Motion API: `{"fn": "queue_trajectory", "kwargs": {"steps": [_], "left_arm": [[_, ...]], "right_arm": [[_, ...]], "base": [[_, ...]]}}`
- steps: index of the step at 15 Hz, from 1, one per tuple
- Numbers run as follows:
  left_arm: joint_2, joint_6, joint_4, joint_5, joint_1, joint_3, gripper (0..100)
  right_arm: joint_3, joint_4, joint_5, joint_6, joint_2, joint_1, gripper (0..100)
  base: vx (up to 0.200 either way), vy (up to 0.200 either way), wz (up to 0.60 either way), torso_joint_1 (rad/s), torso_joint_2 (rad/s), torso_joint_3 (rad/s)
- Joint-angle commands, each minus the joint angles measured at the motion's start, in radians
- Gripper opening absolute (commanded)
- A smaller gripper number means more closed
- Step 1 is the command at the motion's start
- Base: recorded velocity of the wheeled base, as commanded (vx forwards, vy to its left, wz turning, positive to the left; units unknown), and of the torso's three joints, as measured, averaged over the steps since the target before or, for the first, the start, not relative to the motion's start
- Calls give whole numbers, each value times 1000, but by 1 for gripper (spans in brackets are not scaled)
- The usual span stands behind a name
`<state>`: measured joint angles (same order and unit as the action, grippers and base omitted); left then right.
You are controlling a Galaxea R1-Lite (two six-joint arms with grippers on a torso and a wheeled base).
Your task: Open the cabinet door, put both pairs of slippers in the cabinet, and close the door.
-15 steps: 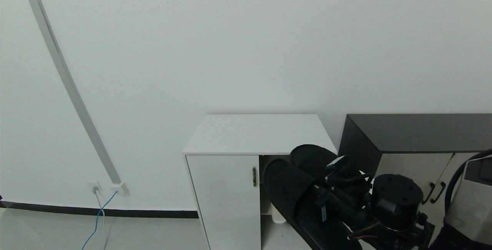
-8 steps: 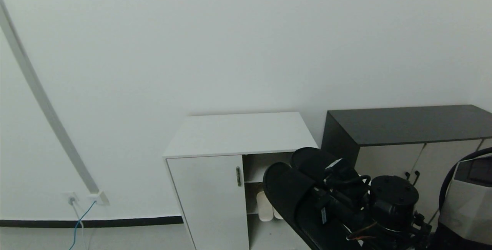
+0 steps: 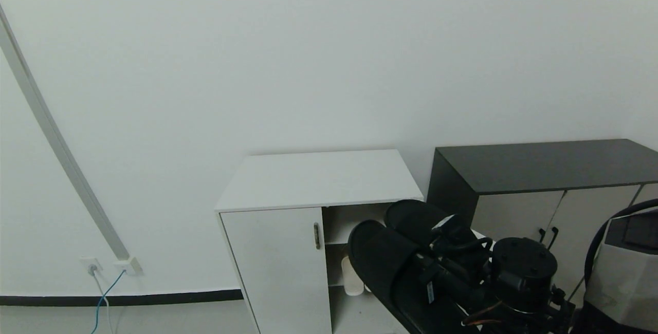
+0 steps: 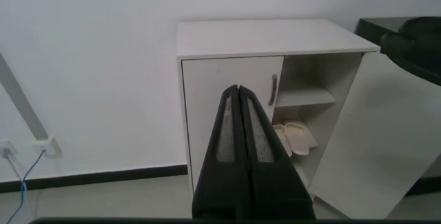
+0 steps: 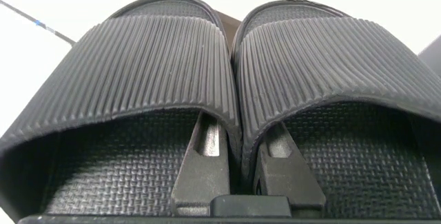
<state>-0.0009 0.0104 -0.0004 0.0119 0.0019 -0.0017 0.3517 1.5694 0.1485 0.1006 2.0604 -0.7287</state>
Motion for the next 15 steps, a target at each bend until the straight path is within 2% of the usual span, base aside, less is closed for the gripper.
{"fn": "queue_trajectory", "kwargs": {"steps": [1,7,15], "left_arm": [[1,0,0,0,1,0,0],[1,0,-1,0,1,0,0],[1,0,-1,0,1,0,0]], "right_arm": [[0,1,0,1,3,-3,0],[-8,1,0,1,1,-5,0],[-16,1,-1,-1,1,-8,0]], "base": [[0,0,0,0,0,0],[0,0,0,0,0,0],[0,0,0,-143,314,175]]}}
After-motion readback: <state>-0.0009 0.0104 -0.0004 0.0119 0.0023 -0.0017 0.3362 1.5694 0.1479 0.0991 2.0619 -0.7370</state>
